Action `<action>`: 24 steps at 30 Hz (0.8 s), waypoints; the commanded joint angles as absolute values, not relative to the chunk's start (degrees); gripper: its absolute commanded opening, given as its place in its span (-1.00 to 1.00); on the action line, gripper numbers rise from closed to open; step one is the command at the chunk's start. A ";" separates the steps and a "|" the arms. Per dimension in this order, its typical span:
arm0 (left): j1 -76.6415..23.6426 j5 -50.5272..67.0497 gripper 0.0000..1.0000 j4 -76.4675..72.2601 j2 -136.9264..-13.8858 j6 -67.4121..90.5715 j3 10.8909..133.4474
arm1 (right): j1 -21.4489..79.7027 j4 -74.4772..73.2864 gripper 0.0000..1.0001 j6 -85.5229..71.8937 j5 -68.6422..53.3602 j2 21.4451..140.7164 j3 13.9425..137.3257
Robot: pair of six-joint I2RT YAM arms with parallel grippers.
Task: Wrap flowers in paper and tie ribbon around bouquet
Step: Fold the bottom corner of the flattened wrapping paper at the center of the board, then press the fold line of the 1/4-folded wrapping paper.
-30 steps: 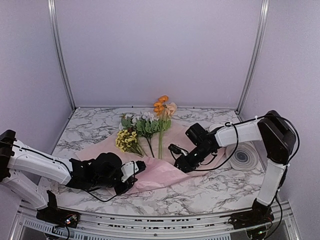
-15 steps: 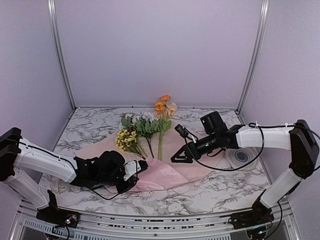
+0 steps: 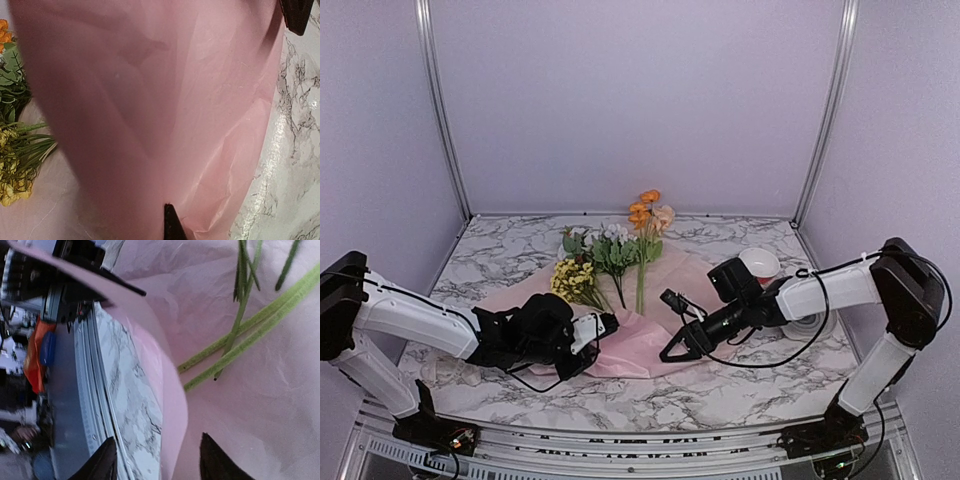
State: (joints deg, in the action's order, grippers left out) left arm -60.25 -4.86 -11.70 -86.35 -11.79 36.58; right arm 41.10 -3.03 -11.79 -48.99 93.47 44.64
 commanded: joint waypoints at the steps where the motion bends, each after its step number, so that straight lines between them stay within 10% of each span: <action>1: -59.52 -3.96 -1.00 -10.12 -86.75 -12.04 37.63 | 41.31 -1.52 -0.30 -11.76 -49.12 94.72 44.31; 6: -58.99 -3.73 -1.00 -9.32 -85.81 -10.37 37.09 | 40.91 -3.99 -1.00 -11.02 -48.51 96.12 46.30; 10: -58.58 1.66 0.07 -7.75 -82.27 -7.46 35.52 | 39.32 -6.36 -1.00 -10.99 -47.61 97.20 48.12; 14: -58.67 8.32 0.45 -7.67 -78.79 -4.50 32.20 | 38.72 -7.48 -1.00 -10.03 -48.07 97.22 48.78; 19: -58.71 10.10 0.57 -2.33 -80.85 -0.13 32.17 | 38.28 -10.22 -1.00 -8.53 -47.90 97.52 50.03; 24: -58.70 7.32 0.10 -0.19 -85.22 3.67 33.99 | 37.94 -12.42 -1.00 -7.38 -47.32 97.71 51.42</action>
State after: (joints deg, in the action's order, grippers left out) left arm -58.76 7.42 -4.71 -82.52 -0.47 32.97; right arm 38.81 -9.89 -9.32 -48.31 97.21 48.62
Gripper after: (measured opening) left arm 0.604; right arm 0.006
